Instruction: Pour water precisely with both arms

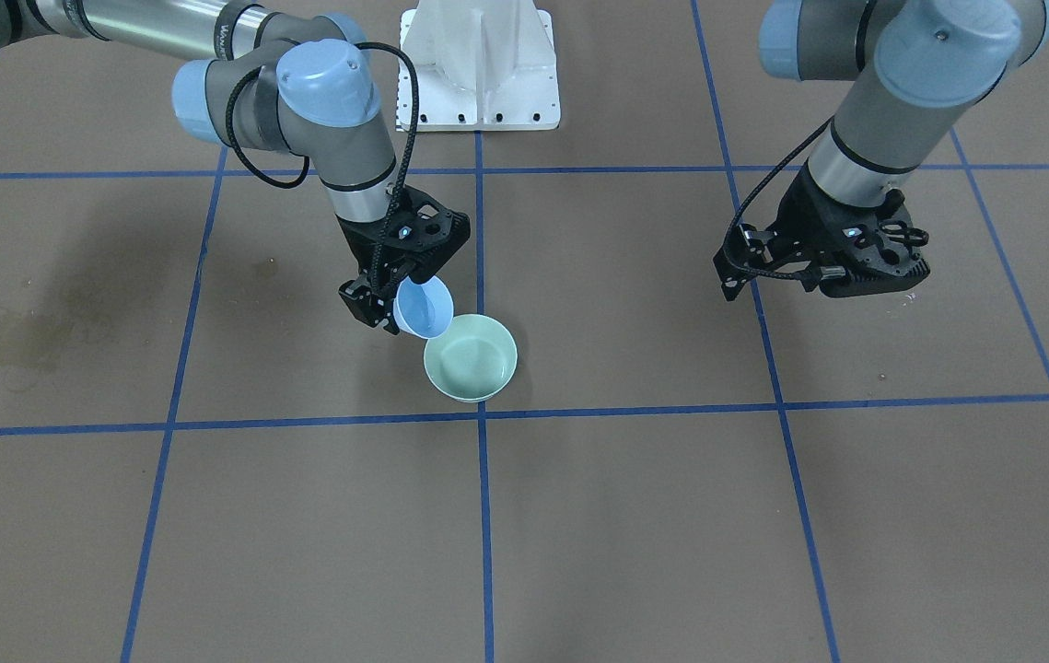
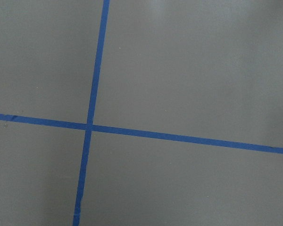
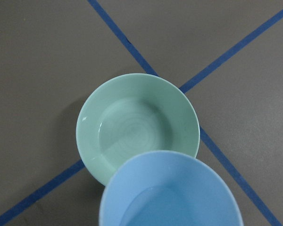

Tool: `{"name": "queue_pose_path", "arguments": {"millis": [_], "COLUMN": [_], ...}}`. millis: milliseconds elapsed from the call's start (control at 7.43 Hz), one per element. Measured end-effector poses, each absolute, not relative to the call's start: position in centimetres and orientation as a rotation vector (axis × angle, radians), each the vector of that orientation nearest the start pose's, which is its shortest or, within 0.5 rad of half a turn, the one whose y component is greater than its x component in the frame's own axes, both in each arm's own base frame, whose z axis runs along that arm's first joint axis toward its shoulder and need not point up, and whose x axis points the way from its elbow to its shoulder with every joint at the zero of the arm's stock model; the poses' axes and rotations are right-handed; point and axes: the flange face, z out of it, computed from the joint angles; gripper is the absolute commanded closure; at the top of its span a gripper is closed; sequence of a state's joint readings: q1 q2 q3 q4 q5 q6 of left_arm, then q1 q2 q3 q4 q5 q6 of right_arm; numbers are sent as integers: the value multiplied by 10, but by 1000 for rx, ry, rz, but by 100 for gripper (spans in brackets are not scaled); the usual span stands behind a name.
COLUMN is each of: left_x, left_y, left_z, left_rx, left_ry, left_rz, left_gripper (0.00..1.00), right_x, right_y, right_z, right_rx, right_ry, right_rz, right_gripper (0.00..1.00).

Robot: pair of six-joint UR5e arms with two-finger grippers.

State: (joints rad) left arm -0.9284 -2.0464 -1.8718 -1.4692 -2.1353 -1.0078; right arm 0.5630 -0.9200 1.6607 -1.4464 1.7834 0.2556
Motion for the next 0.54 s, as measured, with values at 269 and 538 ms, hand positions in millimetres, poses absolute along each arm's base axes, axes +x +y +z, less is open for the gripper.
{"name": "queue_pose_path", "arguments": {"millis": [269,538], "left_x": [298,297], "left_y": [-532,-532], "left_z": [269,269], "left_rx": [46,48], "left_ry": [850,850], "left_rz": [-153,-150], "left_gripper": [0,0], "right_x": [-525,-534], "right_y": [-464,-469], "right_z": [209,203], "right_rx": [539,502], "right_ry": [-622,-573], "right_rz": [-858,-912], "right_gripper": [100,100]}}
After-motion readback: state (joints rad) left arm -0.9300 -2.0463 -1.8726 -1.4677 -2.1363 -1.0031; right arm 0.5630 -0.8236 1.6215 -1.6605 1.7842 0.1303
